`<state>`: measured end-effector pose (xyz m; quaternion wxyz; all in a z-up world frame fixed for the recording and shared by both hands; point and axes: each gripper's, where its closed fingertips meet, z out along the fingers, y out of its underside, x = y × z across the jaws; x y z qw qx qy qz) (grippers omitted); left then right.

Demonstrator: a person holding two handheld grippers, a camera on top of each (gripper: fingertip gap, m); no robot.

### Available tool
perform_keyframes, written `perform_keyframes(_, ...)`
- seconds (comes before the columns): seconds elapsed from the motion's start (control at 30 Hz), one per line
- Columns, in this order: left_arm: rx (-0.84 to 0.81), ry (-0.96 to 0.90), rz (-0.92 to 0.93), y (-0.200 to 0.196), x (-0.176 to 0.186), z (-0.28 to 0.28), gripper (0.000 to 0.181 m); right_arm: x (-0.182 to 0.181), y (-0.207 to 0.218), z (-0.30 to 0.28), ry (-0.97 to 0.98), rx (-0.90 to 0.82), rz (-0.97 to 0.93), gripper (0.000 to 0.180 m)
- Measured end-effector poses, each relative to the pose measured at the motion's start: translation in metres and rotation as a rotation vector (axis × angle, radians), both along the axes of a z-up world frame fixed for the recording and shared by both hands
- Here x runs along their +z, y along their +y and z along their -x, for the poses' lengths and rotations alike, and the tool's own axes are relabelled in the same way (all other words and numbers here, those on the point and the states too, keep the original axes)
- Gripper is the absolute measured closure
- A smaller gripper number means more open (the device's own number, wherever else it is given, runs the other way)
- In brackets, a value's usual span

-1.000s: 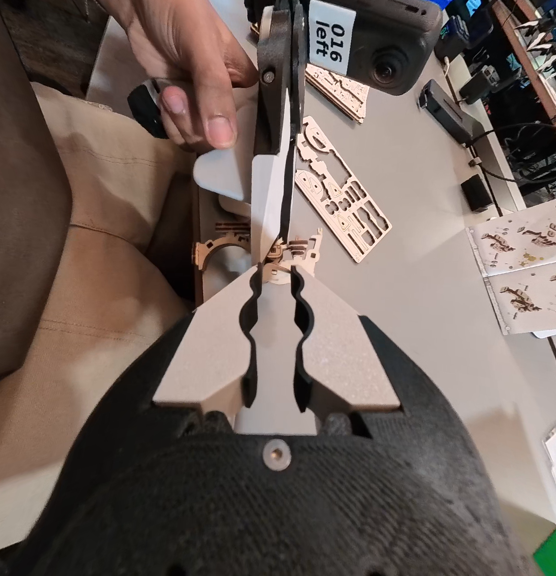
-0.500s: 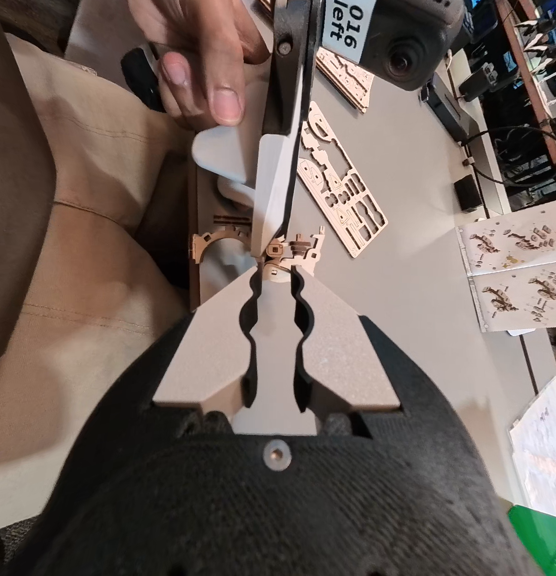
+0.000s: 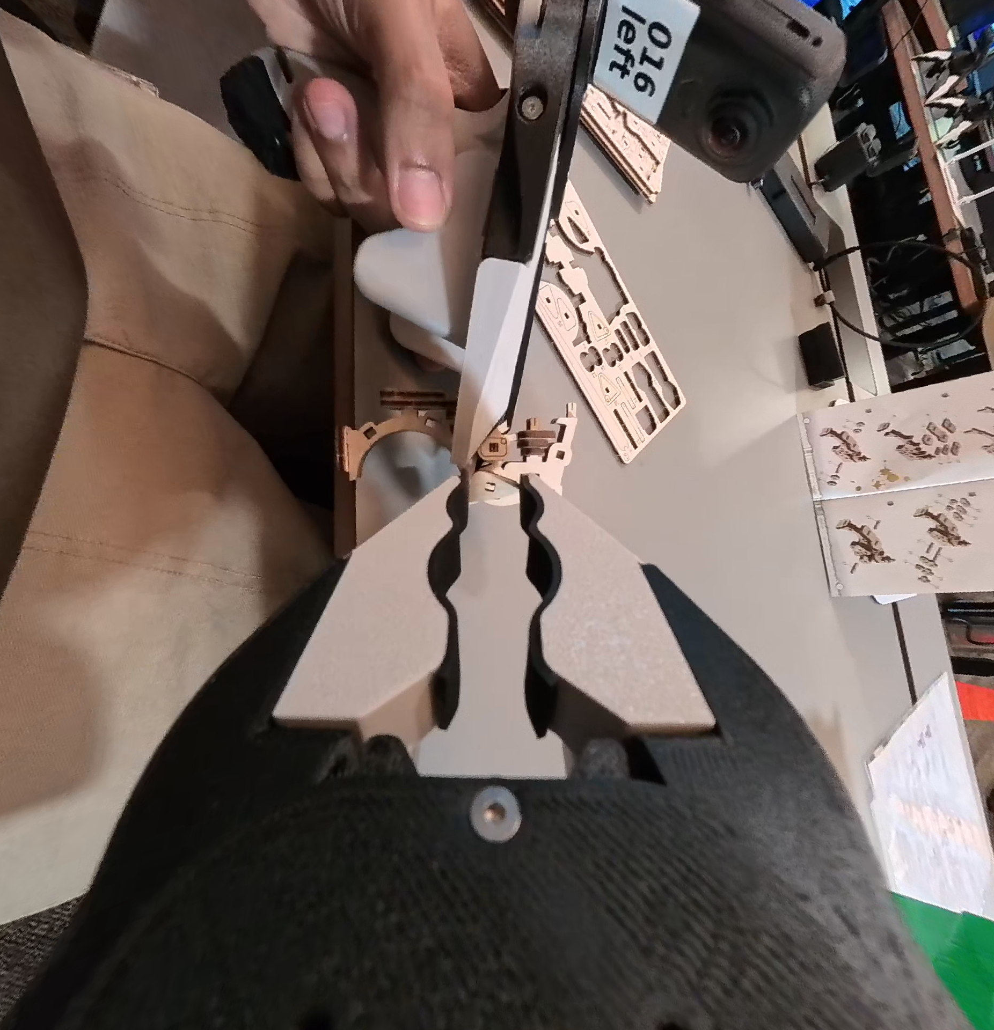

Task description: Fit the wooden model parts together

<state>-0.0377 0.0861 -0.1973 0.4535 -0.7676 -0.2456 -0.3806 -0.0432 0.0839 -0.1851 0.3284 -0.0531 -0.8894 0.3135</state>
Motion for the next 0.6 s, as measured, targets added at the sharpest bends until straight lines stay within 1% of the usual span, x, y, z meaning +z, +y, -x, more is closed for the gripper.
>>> perform_keyframes(0.3, -0.003, 0.018, 0.017, -0.0005, -0.0013, -0.0003, 0.159, 0.0004, -0.0009, 0.0007, 0.002, -0.001, -0.031, 0.163)
perform_keyframes(0.6, -0.010, 0.090, 0.047, -0.0009, -0.0038, -0.0014, 0.159, 0.0012, -0.0016, 0.0016, 0.009, -0.008, -0.071, 0.163)
